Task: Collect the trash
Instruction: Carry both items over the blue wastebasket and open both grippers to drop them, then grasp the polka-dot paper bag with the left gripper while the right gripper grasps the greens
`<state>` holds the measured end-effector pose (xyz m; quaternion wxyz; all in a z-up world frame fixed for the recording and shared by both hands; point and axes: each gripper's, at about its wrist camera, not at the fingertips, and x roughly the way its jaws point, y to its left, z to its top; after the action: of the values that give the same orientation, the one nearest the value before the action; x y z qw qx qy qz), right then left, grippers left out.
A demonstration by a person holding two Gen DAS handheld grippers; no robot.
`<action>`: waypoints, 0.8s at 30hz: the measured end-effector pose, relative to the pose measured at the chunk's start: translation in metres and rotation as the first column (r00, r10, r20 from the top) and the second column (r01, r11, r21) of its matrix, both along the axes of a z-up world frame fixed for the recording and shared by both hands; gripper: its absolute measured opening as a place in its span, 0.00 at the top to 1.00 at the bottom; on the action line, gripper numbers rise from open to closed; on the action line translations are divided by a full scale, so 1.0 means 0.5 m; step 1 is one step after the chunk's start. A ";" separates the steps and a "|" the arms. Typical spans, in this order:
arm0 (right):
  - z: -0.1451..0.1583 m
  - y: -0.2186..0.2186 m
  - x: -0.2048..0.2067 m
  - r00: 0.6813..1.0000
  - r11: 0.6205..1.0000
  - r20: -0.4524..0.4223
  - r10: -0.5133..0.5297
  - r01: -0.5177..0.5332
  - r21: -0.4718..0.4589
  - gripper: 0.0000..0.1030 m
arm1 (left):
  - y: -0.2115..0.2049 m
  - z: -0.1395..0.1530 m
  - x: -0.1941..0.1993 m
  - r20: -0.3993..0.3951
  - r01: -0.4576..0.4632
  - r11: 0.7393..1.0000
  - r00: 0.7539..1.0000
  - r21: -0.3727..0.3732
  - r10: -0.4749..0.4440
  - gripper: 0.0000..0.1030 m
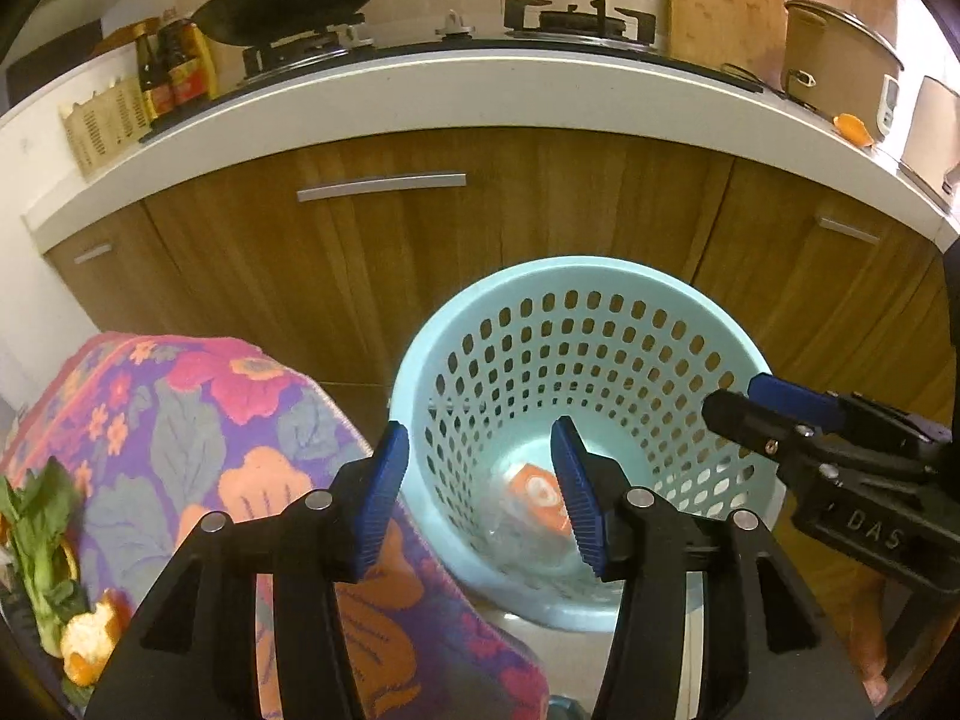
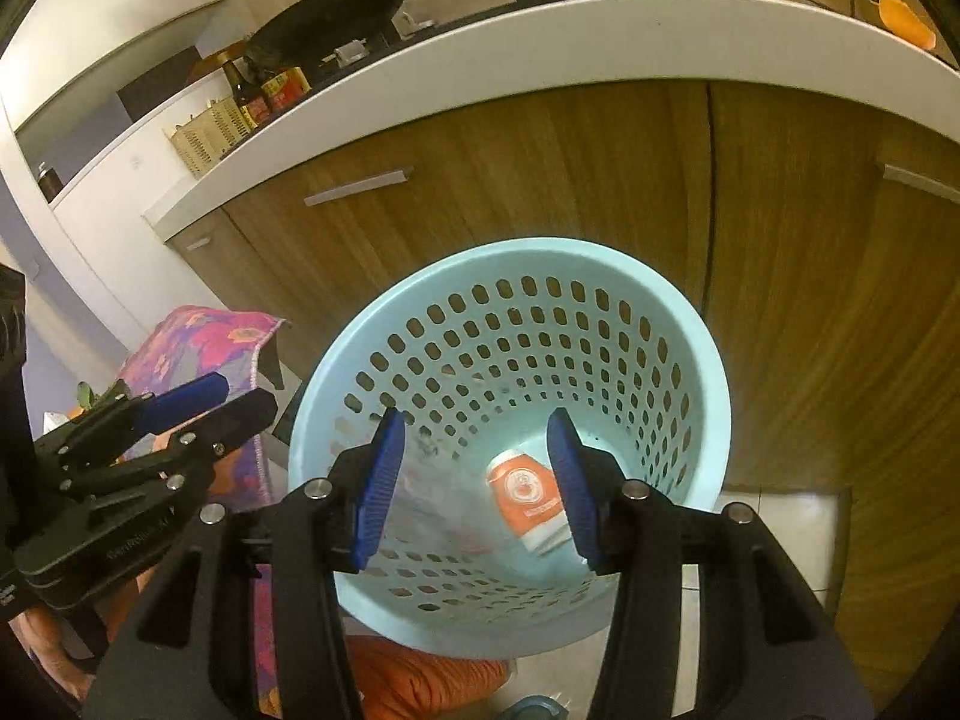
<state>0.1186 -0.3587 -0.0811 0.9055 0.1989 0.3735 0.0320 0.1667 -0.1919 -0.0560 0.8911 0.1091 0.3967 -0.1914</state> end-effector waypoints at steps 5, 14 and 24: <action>0.024 0.011 -0.013 1.000 1.000 0.024 0.009 -0.009 -0.010 0.56 | 0.037 0.030 -0.035 0.039 -0.002 0.999 0.999 -0.044 0.004 0.52; 0.092 0.090 -0.038 0.992 0.995 0.097 0.083 -0.076 -0.068 0.56 | 0.139 0.106 -0.119 0.142 -0.063 0.989 0.986 -0.135 0.082 0.49; 0.156 0.282 -0.064 0.949 0.957 0.165 0.269 -0.245 -0.154 0.56 | 0.348 0.198 -0.236 0.256 -0.229 0.943 0.922 -0.243 0.290 0.44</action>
<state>0.0867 -0.2177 -0.0033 0.9353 0.0847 0.3123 0.1434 0.0489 -0.0181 0.0432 0.9633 -0.0120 0.2513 -0.0937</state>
